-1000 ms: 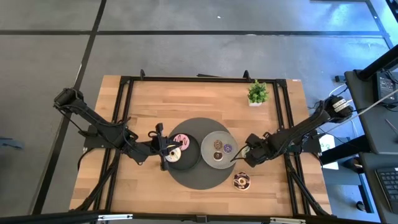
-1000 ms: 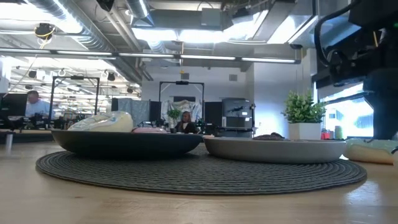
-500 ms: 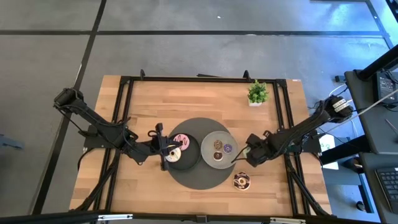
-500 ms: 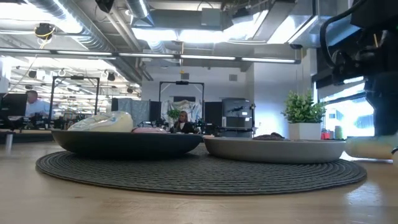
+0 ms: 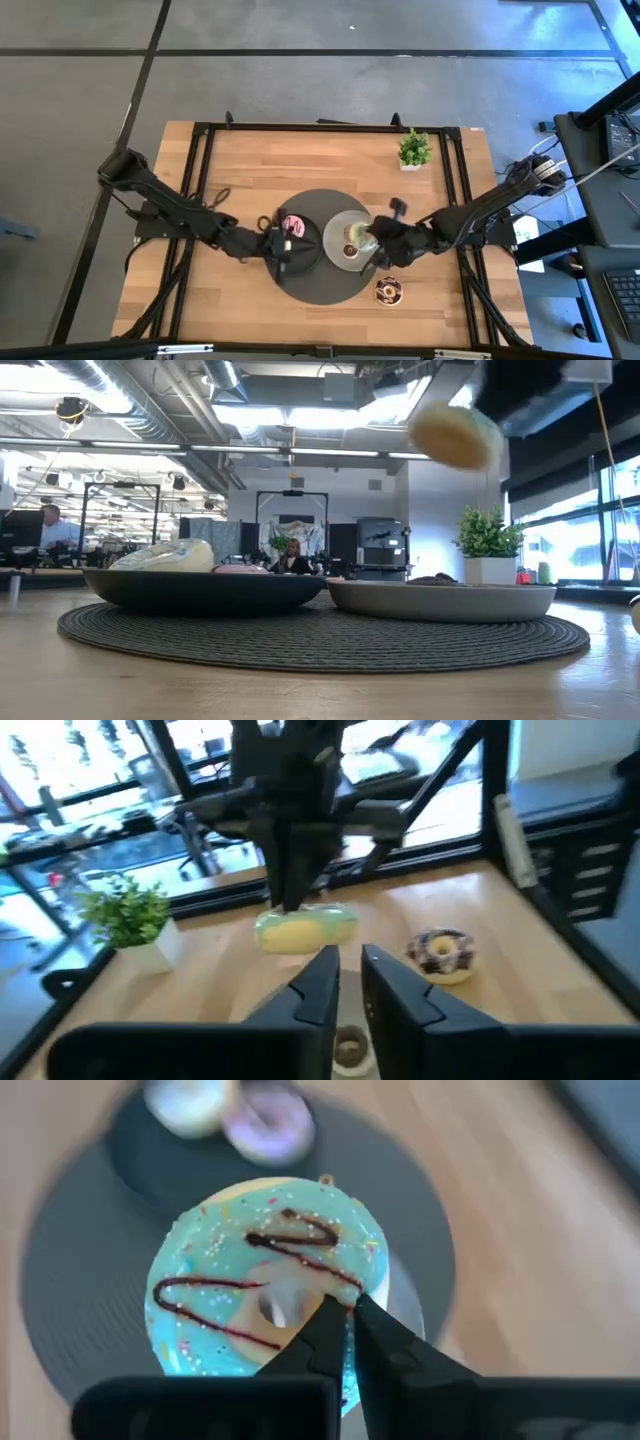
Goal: Pick & Place donuts
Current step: Put the big blue donut on the black plate
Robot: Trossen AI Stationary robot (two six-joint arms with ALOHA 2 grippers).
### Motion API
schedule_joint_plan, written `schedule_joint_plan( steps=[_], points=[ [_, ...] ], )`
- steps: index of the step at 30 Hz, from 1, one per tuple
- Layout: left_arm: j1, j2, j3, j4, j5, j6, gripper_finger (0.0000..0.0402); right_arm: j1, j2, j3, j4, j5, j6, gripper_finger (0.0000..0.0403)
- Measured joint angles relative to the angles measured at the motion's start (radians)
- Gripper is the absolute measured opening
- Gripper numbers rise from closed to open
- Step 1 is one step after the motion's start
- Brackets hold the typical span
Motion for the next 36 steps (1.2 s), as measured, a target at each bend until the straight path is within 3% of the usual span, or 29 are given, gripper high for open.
schedule_joint_plan(
  steps=[4,8,15,20,27,36],
  points=[
    [0.013,0.104,0.084,-0.014,-0.045,0.068,0.008,-0.009,0.054,0.024,0.188,0.07,-0.241,0.0017],
    [0.012,0.183,0.167,-0.018,-0.224,0.01,0.0119,-0.023,0.113,0.038,0.275,0.173,-0.368,0.0015],
    [-0.006,0.259,0.242,-0.058,-0.489,-0.094,0.0157,-0.027,0.187,0.053,0.312,0.408,-0.404,0.0016],
    [0.009,0.289,0.244,-0.061,-0.566,-0.196,0.0162,-0.027,0.237,0.053,0.414,0.537,-0.451,0.0016],
    [0.036,0.307,0.244,-0.061,-0.602,-0.253,0.0159,-0.026,0.278,0.053,0.617,0.561,-0.606,0.0016],
    [0.034,0.306,0.244,-0.068,-0.696,-0.234,0.0157,0.009,0.278,0.053,0.661,0.563,-0.633,0.0016]
  ],
)
